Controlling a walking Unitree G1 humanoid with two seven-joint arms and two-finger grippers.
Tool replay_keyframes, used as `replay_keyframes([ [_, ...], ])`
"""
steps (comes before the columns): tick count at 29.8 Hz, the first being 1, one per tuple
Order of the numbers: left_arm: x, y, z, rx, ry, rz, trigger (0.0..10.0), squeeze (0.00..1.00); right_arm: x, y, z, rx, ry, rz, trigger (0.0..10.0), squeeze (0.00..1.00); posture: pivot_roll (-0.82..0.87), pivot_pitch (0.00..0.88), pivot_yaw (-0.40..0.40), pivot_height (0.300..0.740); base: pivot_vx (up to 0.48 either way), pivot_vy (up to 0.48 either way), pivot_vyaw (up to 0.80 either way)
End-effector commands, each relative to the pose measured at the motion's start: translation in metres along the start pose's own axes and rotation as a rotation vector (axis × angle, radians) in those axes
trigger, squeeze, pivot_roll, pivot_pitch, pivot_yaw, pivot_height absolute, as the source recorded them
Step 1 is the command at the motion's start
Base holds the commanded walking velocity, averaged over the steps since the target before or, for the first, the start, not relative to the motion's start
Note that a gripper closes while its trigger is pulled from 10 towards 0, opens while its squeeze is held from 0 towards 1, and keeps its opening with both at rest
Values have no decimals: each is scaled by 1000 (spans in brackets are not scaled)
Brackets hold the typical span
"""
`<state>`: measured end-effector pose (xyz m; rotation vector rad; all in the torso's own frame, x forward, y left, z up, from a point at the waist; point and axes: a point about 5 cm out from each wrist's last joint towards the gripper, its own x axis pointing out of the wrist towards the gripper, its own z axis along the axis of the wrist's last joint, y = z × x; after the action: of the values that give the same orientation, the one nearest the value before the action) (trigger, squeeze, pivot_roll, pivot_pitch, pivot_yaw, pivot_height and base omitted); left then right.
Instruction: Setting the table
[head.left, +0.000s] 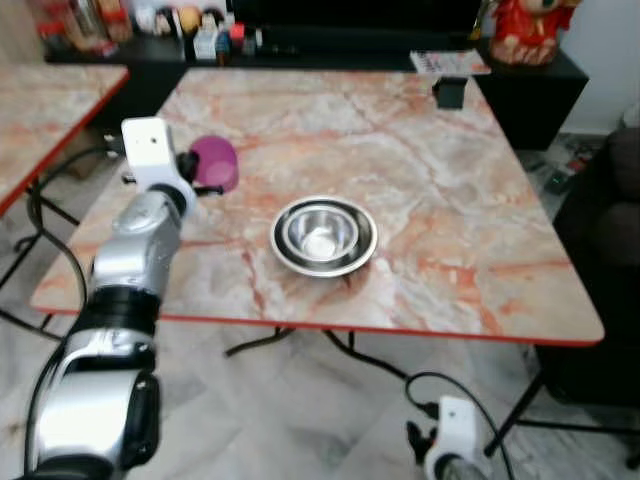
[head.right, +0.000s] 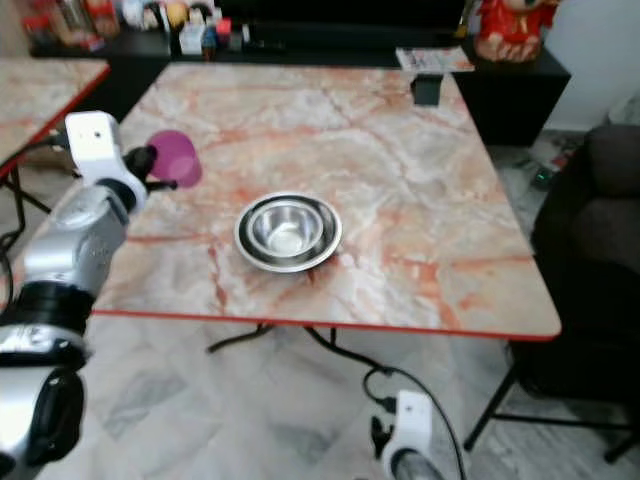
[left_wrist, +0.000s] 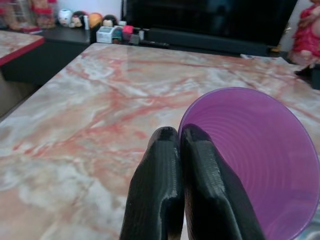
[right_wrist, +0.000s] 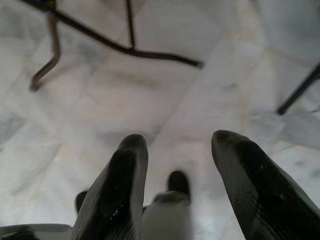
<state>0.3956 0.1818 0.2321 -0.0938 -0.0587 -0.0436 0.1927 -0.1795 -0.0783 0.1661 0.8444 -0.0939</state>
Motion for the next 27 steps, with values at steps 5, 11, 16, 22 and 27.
replay_keyframes([
  [5, -3, 11, 7, 35, -11, 29, 10000, 0, 1, 8, -1, 12, 4, 17, 10000, 0, 26, 101, -16, 740, 317, 0, 0],
  [11, -4, 12, 6, 34, 2, 35, 10000, 0, 0, 6, -3, 9, 8, 16, 10000, 0, 27, 107, -21, 740, 315, 0, 0],
  [16, -5, 12, 0, 49, 32, 35, 10000, 0, -1, 5, -5, 4, 13, 17, 10000, 0, 28, 108, -27, 740, 247, 0, 0],
  [22, -6, 8, -4, 65, 60, 11, 10000, 0, -1, 3, -4, -4, 14, 14, 10000, 0, 28, 113, -38, 740, 0, 0, 0],
  [27, -10, -8, -21, 94, 142, -71, 10000, 0, -1, 0, -4, -30, 20, 19, 10000, 0, 29, 120, -50, 740, 0, 0, 0],
])
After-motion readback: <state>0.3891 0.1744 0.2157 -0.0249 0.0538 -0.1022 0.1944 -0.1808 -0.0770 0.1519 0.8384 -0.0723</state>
